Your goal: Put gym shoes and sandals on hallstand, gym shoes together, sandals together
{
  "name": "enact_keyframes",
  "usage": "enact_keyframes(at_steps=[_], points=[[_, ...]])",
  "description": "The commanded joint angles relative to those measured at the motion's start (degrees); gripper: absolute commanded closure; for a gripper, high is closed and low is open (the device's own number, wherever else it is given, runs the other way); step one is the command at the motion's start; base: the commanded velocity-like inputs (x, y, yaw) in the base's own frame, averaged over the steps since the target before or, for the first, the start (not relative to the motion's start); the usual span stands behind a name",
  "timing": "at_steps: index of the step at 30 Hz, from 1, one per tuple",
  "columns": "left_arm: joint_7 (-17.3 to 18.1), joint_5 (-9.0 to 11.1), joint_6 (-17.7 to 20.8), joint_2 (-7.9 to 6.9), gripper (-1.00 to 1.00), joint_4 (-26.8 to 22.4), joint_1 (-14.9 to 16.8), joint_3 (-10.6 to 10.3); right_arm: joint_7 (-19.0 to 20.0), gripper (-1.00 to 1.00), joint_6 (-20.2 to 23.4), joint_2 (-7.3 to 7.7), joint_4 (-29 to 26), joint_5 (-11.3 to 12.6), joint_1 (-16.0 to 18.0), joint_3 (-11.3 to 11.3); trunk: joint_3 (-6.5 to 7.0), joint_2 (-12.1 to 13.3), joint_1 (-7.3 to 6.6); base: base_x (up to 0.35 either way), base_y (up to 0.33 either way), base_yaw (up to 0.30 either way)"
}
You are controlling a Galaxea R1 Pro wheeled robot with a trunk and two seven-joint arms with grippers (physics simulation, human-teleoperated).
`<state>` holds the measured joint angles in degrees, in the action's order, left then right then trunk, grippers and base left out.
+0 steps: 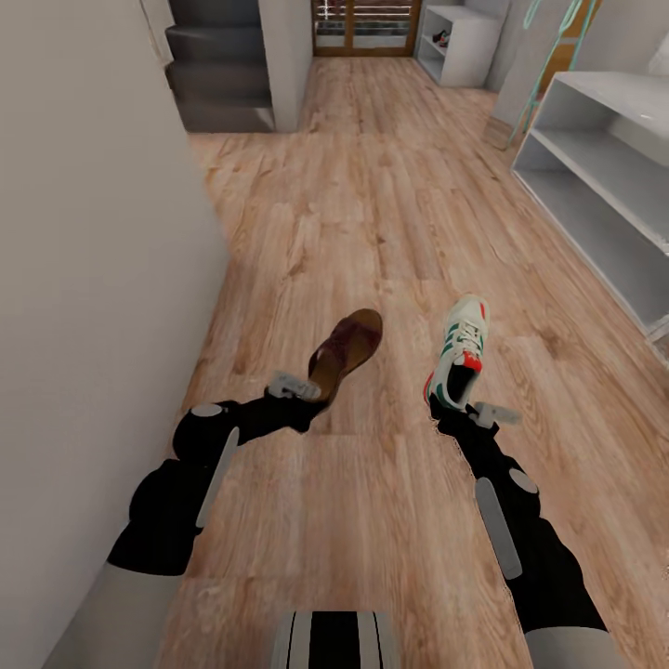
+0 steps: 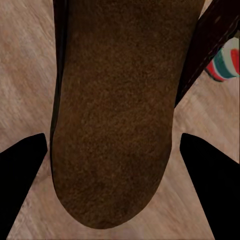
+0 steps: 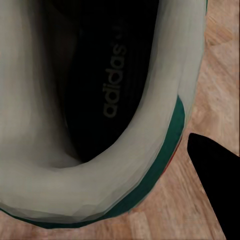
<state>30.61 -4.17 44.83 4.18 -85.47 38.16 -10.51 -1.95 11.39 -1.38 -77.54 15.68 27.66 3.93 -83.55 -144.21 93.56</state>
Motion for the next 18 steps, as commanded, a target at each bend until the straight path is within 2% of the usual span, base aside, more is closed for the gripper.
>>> enact_keyframes(at_steps=[1,3,9,12,14,18], points=[[-2.1,0.4,0.4,0.10,1.00,-0.1,0.0,0.0,-0.2,1.00,0.3,-0.03,-0.1,0.6,0.0,0.0,-0.04,0.0,0.02,0.301,-0.183,-0.262],[-5.8,0.6,0.4,0.50,1.00,-0.1,0.0,-0.1,-0.2,1.00,0.3,-0.03,-0.1,0.6,0.0,0.0,-0.04,0.0,0.02,0.301,-0.183,-0.259],[-11.4,0.5,0.4,1.03,1.00,0.0,-0.1,0.0,-0.3,1.00,0.3,-0.03,-0.1,0.6,0.0,0.0,-0.05,0.0,0.02,0.302,-0.185,-0.257],[-15.8,0.8,0.4,1.10,1.00,0.0,-0.3,0.0,-0.3,1.00,1.6,-0.03,-0.1,0.5,0.0,0.0,-0.13,0.0,0.02,0.302,-0.191,-0.263],[-18.8,1.0,0.4,1.14,1.00,0.0,-0.3,0.1,-0.3,1.00,5.0,-0.03,-0.6,0.4,0.0,0.0,-0.20,0.0,0.02,0.302,-0.193,-0.265],[-23.1,1.0,0.3,1.18,1.00,0.1,-0.5,0.1,-0.3,1.00,15.2,-0.05,-4.0,0.4,0.0,-0.1,-0.37,0.0,0.02,0.302,-0.194,-0.249]])
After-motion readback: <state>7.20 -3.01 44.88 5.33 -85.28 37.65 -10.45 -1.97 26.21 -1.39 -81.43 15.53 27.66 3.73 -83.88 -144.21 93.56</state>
